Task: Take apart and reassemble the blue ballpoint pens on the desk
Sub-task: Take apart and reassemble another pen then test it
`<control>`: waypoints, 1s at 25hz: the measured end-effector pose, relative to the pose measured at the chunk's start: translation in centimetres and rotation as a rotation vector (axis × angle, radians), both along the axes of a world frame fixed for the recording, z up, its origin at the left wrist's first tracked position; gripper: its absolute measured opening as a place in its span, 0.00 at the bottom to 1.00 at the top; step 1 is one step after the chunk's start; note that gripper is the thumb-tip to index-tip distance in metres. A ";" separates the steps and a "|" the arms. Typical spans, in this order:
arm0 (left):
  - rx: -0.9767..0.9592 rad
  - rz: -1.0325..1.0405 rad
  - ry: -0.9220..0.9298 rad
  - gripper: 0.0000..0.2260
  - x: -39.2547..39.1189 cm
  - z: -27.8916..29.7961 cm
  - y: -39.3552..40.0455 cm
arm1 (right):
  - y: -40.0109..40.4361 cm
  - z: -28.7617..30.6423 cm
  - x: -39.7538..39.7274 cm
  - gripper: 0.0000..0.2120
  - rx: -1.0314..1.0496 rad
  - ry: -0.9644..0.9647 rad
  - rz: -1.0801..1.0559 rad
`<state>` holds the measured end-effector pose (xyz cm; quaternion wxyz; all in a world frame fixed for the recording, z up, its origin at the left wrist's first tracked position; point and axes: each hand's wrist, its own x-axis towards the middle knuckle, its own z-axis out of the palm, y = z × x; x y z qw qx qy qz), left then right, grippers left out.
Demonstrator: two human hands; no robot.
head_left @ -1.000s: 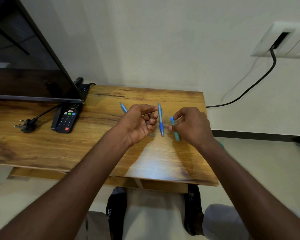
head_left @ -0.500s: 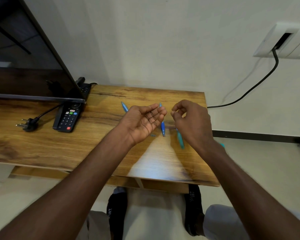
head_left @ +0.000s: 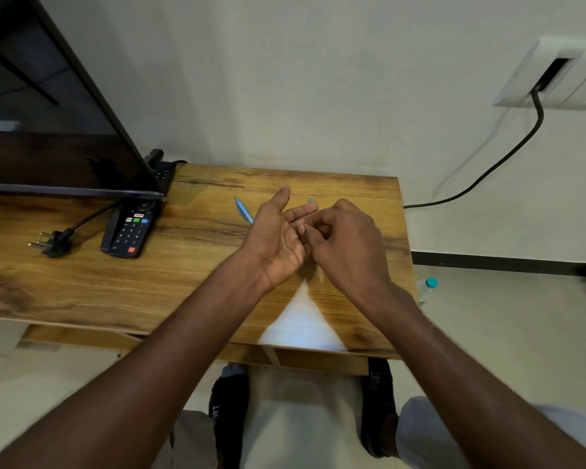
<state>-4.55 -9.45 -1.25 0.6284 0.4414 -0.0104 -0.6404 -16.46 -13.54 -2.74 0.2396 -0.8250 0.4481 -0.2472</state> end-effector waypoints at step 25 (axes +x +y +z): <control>0.133 -0.075 -0.721 0.17 1.2 -0.2 0.4 | -1.3 1.7 -1.0 0.05 0.947 -0.578 -0.244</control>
